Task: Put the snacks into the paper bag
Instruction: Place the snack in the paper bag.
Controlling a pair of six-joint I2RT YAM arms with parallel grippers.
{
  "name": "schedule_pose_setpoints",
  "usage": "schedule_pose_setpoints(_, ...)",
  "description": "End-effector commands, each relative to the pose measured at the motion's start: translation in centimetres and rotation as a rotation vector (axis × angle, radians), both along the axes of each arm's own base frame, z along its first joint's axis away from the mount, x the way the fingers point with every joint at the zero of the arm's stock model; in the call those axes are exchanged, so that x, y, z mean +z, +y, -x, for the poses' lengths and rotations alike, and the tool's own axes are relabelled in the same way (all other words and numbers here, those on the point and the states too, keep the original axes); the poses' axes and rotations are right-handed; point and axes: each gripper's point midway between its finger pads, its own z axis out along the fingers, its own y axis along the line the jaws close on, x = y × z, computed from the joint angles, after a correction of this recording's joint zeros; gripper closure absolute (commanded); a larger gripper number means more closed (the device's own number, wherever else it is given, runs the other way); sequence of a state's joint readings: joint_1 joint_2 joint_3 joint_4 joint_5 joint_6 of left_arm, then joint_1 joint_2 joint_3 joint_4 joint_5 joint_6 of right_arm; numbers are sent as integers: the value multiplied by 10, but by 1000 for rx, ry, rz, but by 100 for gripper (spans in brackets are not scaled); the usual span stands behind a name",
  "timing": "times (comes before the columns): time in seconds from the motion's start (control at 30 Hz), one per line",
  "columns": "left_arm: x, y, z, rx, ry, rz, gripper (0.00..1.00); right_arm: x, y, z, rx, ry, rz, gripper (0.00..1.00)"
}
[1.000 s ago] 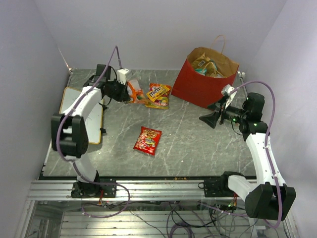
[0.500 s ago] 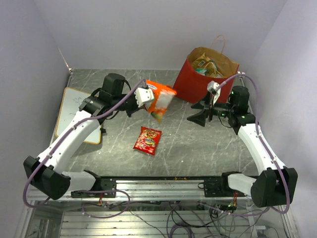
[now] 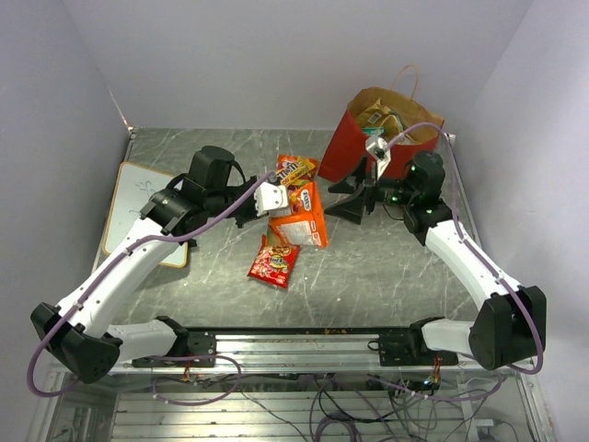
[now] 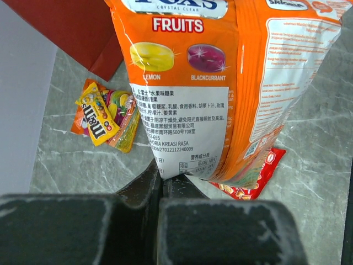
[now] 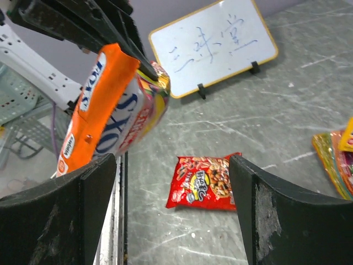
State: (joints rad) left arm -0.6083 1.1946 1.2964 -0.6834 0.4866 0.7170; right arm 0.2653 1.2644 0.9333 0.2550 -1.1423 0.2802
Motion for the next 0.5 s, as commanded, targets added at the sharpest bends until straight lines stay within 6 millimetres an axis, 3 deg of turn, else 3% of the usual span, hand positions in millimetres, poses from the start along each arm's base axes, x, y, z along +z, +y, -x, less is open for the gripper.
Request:
schedule_pose_setpoints(0.0, 15, -7, 3, -10, -23, 63, 93, 29, 11, 7, 49, -28, -63, 17)
schedule_pose_setpoints(0.47, 16, 3, -22, 156, -66, 67, 93, 59, 14, 1, 52, -20, -97, 16)
